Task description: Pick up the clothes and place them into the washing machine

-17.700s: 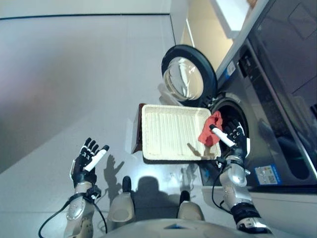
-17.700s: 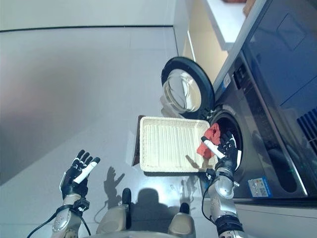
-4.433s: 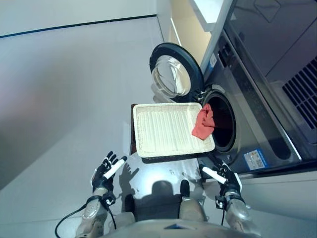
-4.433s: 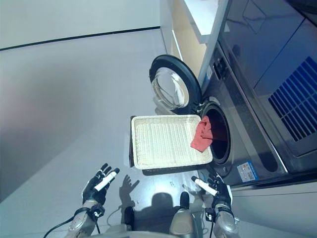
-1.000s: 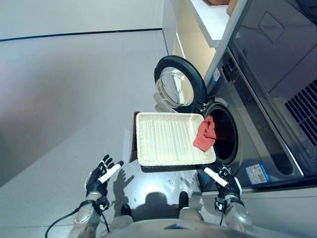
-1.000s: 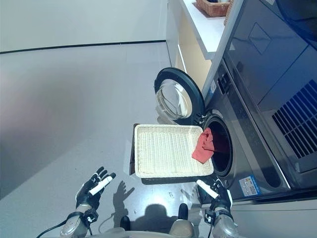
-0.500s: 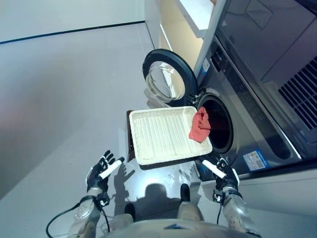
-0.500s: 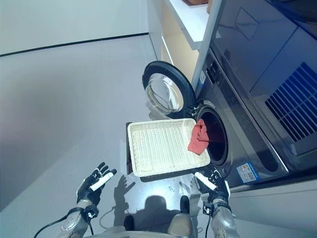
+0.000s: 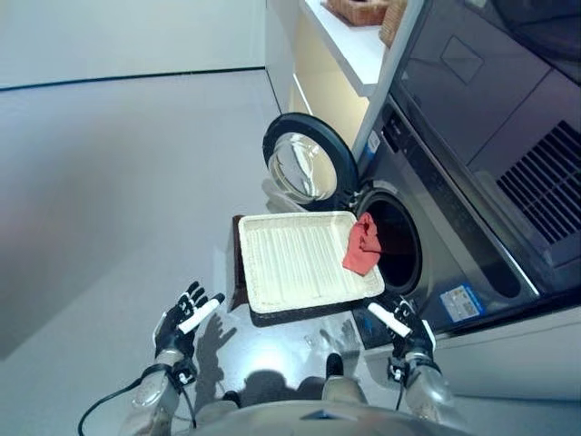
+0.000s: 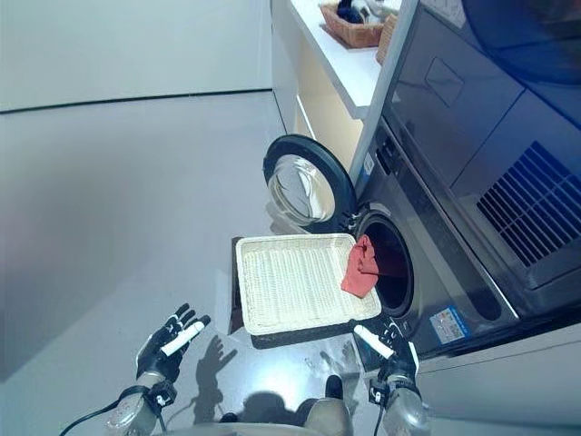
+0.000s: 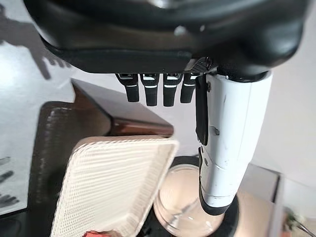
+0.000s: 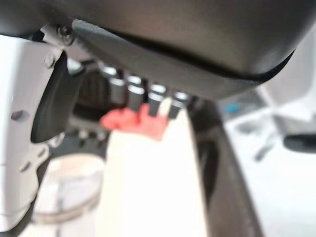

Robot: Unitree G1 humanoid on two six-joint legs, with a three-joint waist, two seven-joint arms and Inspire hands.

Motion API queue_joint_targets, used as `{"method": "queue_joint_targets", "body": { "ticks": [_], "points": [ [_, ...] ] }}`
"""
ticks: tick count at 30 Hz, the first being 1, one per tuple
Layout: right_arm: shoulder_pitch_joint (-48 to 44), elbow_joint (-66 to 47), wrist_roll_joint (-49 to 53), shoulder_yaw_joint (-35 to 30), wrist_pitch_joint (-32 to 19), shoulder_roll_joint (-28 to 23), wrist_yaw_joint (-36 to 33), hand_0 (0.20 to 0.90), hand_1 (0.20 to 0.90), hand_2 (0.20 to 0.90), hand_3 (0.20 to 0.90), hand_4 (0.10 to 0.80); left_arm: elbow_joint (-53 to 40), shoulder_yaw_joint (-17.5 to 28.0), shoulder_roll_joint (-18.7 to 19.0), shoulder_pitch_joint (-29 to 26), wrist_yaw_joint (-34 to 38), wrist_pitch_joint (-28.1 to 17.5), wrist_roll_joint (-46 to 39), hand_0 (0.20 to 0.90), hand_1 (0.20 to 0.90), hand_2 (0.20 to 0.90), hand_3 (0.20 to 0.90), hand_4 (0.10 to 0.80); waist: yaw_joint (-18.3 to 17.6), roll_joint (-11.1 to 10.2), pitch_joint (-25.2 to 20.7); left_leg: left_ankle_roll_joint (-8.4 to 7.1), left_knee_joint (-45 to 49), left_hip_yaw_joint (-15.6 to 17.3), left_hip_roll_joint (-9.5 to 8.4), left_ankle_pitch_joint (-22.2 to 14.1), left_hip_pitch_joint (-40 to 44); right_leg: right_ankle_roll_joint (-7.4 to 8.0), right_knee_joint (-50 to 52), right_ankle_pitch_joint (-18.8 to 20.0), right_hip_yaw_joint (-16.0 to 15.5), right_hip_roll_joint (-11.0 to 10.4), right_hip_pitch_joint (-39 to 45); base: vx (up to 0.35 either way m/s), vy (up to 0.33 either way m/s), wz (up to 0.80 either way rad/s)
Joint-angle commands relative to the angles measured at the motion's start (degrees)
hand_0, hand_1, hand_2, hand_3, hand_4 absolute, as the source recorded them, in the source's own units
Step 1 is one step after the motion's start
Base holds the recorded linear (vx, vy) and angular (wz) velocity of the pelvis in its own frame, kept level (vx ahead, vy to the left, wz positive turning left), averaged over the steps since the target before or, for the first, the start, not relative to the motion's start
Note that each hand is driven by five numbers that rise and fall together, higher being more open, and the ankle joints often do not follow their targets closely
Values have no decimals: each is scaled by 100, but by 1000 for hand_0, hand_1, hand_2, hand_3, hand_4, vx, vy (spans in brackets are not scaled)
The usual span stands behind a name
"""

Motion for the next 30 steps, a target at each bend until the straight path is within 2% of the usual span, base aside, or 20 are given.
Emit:
{"method": "queue_joint_targets", "body": {
  "ticks": [1, 3, 5, 7, 8, 10, 12, 13, 14, 16, 17, 18, 21, 23, 26, 28, 29, 30],
  "points": [
    [-196, -590, 4, -175, -366, -211, 64, 900, 900, 900, 900, 800, -701, 383, 257, 32, -12, -335, -72, 900, 900, 900, 900, 800, -65, 253, 115, 48, -485, -263, -101, 546, 225, 38, 1704, 211, 142, -160, -146, 161, 39, -5],
    [-154, -654, 45, -222, -362, -221, 81, 900, 900, 900, 900, 800, -665, 434, 245, 53, -23, -333, -58, 900, 900, 900, 900, 800, -113, 220, 61, -17, -521, -301, -109, 482, 376, 54, 1249, 90, -40, -263, -185, 231, -63, 19],
    [-141, -658, 111, -264, -351, -245, 90, 900, 900, 900, 900, 800, -626, 432, 243, 60, -50, -350, -141, 900, 900, 900, 900, 800, -200, 120, 26, -143, -580, -370, -120, 317, 571, 106, 203, -41, -207, -323, -181, 325, -172, 21],
    [-116, -615, 89, -261, -337, -256, 98, 900, 900, 900, 900, 800, -597, 425, 216, 88, -53, -348, -182, 900, 900, 900, 900, 800, -286, 75, 29, -263, -684, -440, -31, 173, 804, 222, -715, 3, -212, -281, -235, 353, -190, -19],
    [-84, -610, 60, -276, -331, -245, 96, 900, 900, 900, 900, 800, -576, 440, 201, 104, -62, -346, -170, 900, 900, 900, 900, 800, -350, 91, 26, -333, -778, -472, 85, 127, 974, 313, -1216, 134, -248, -224, -385, 324, -168, -19],
    [-19, -650, 21, -278, -306, -215, 88, 900, 900, 900, 900, 800, -537, 440, 195, 143, -69, -334, -133, 900, 900, 900, 900, 800, -444, 89, 35, -414, -905, -527, 204, 105, 1187, 386, -1537, 247, -241, -131, -579, 301, -156, -7],
    [145, -687, -59, -297, -275, -216, 122, 900, 900, 900, 900, 800, -570, 452, 142, 277, -114, -319, -126, 900, 900, 900, 900, 800, -492, 100, -3, -500, -1090, -589, 379, 100, 1462, 393, -1504, 306, -339, 35, -628, 291, -186, 21],
    [216, -712, -72, -302, -262, -219, 137, 900, 900, 900, 900, 800, -586, 437, 124, 335, -138, -310, -136, 900, 900, 900, 900, 800, -510, 71, -7, -521, -1123, -620, 405, 72, 1517, 386, -1391, 339, -316, 38, -638, 240, -219, 65],
    [327, -777, -23, -302, -255, -187, 197, 900, 900, 900, 900, 800, -570, 419, 126, 385, -144, -275, -132, 900, 900, 900, 900, 800, -537, 56, -25, -592, -1165, -648, 513, 101, 1589, 330, -1131, 165, -300, 87, -683, 183, -242, 76],
    [342, -692, 8, -284, -233, -198, 233, 900, 900, 900, 900, 800, -573, 396, 46, 449, -148, -270, -165, 900, 900, 900, 900, 800, -521, 55, -77, -680, -1198, -658, 707, 170, 1545, 265, -951, 51, -372, 140, -685, 126, -256, 76],
    [342, -689, 10, -283, -235, -203, 235, 900, 900, 900, 900, 800, -576, 395, 42, 454, -147, -269, -165, 900, 900, 900, 900, 800, -527, 72, -85, -685, -1205, -659, 725, 167, 1544, 262, -939, 37, -383, 152, -690, 79, -216, 56],
    [169, -620, -68, -242, -276, -322, 113, 900, 900, 900, 900, 800, -485, 361, -38, 263, -38, -305, -374, 900, 900, 900, 900, 800, -522, 176, -47, -820, -972, -747, 896, 562, 1205, 163, -674, -98, -343, 246, -753, 17, -137, 27],
    [100, -591, 122, -304, -382, -435, 149, 900, 900, 900, 900, 800, -480, 229, 7, 33, -92, -356, -342, 900, 900, 900, 900, 800, -562, 283, -46, -911, -813, -802, 1064, 1042, 906, 27, -663, -344, -448, 327, -676, 78, -186, 37],
    [83, -479, 30, -322, -407, -538, 42, 900, 900, 900, 900, 800, -512, 200, -15, -25, -155, -356, -570, 900, 900, 900, 900, 800, -557, 339, -43, -986, -674, -720, 1174, 1349, 724, -74, -692, -471, -563, 416, -568, 86, -178, 68],
    [96, -527, 103, -347, -424, -554, 56, 900, 900, 900, 900, 800, -510, 188, -73, -16, -125, -370, -585, 900, 900, 900, 900, 800, -566, 388, -110, -1035, -515, -640, 1331, 1758, 647, -228, -729, -681, -600, 649, -448, 95, -178, 38],
    [164, -559, 103, -325, -433, -573, 102, 900, 900, 900, 900, 800, -529, 164, -92, 38, -136, -349, -547, 900, 900, 900, 900, 800, -574, 387, -154, -1010, -255, -605, 1408, 1982, 594, -376, -711, -856, -571, 848, -349, 111, -182, 19],
    [167, -560, 103, -325, -433, -574, 101, 900, 900, 900, 900, 800, -530, 163, -92, 41, -135, -349, -546, 900, 900, 900, 900, 800, -574, 392, -156, -1014, -249, -607, 1415, 1977, 590, -380, -706, -862, -574, 853, -351, 126, -227, 12],
    [201, -518, 109, -312, -433, -568, 88, 900, 900, 900, 900, 800, -522, 138, -99, 66, -156, -334, -512, 900, 900, 900, 900, 800, -557, 340, -149, -943, 190, -633, 1363, 2163, 424, -529, -710, -1007, -492, 1014, -171, 115, -205, 14]
  ]
}}
